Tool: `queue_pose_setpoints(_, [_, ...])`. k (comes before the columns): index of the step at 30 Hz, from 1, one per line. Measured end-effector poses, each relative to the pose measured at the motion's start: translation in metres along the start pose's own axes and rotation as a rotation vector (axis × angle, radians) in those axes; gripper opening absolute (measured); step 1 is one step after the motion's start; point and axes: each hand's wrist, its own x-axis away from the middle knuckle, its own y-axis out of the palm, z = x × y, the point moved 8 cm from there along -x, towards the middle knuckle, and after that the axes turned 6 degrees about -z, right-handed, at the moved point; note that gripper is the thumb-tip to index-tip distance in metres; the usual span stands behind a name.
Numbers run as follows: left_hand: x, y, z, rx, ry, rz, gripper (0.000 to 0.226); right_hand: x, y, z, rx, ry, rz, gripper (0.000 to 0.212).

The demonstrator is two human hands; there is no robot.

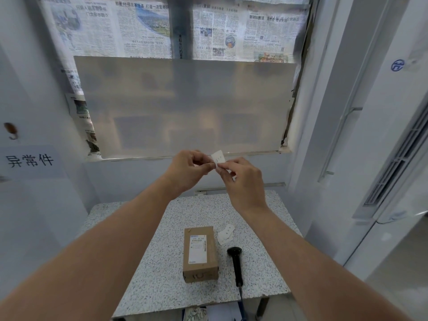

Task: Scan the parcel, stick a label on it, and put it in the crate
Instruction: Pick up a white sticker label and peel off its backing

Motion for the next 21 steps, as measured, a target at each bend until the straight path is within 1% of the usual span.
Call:
queue_pose_setpoints(8, [-0.004, 0.006, -0.002, -0.053, -0.004, -0.001, 0.008, -0.006, 0.004, 0.006, 0.056, 0.010, -0.040, 0.020])
queue_pose_setpoints(17, [-0.007, 0.009, 0.002, -0.108, 0.005, 0.014, 0.008, -0.011, 0.007, 0.011, 0.067, 0.027, -0.061, 0.018])
queue_pose_setpoints(21, [-0.010, 0.010, -0.001, -0.121, 0.016, 0.023, 0.006, -0.013, 0.009, 0.016, 0.090, 0.061, -0.075, 0.019])
